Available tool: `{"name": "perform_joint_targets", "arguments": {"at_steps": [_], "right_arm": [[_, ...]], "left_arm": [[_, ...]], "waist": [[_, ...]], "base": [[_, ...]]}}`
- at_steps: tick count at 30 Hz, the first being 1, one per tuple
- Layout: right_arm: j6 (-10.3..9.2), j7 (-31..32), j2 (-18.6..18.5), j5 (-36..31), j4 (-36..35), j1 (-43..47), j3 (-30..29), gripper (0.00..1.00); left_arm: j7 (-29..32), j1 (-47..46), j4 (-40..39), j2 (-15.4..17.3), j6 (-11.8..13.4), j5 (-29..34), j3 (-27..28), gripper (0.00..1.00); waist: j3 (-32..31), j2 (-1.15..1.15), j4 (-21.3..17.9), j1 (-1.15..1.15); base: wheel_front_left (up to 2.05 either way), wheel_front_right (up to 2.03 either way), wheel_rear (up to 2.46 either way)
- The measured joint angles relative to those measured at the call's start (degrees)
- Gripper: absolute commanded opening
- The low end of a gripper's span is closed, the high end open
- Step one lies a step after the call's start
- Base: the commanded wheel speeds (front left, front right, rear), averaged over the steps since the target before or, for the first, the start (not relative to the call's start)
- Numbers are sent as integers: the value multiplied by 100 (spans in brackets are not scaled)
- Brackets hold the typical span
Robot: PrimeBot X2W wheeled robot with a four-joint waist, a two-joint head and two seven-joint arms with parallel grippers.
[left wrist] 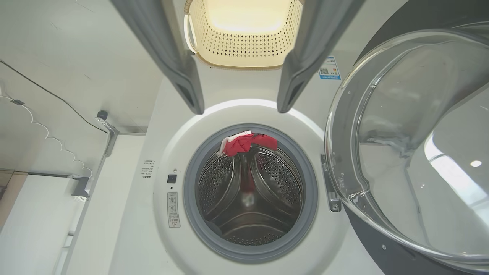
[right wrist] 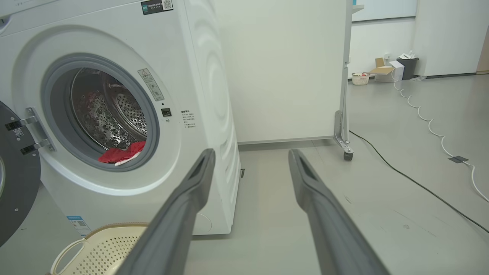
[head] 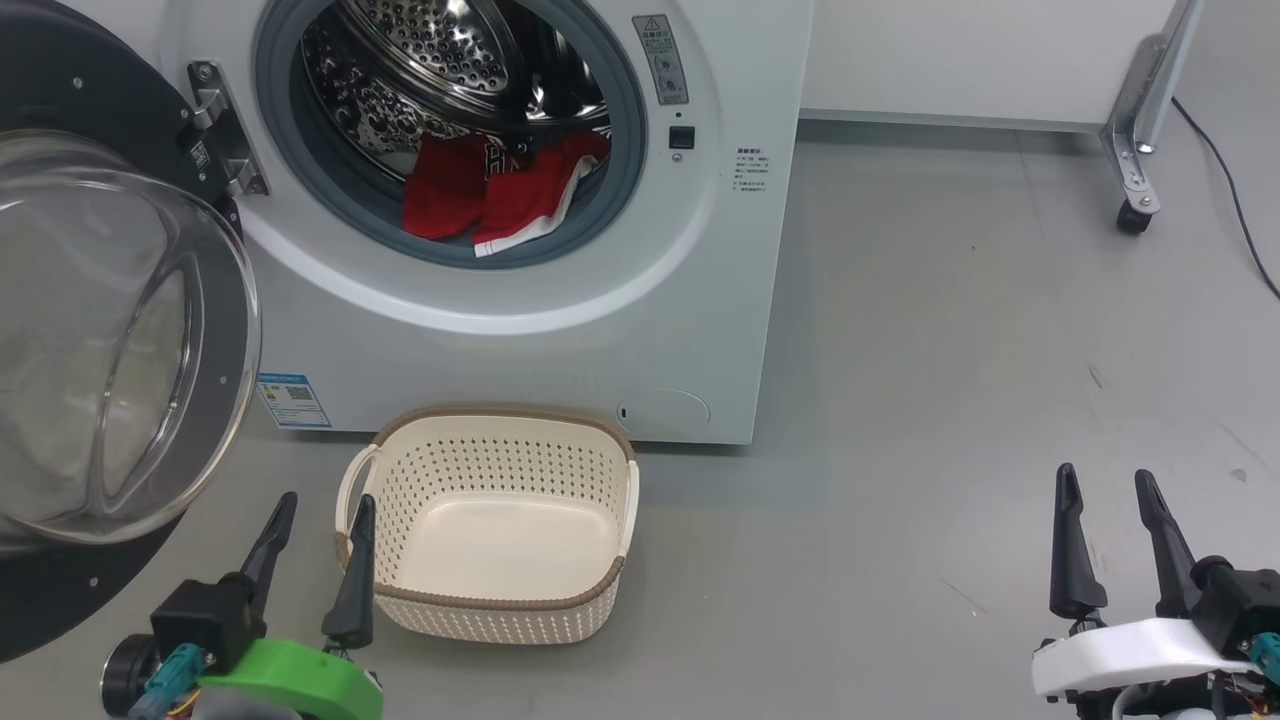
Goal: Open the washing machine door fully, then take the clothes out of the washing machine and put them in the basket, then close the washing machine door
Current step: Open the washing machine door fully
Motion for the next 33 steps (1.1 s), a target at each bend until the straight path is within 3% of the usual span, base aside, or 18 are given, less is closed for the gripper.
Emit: {"name": "perform_joint_targets", "arguments": {"at_steps": [33], "right_arm": [[68, 0, 36, -36, -5, 82, 43, 100]], "left_arm": [[-1, 308, -472, 5, -42, -13, -5, 100]], "waist": [[40, 0, 28, 0]], "base": [[0, 0, 0]]}}
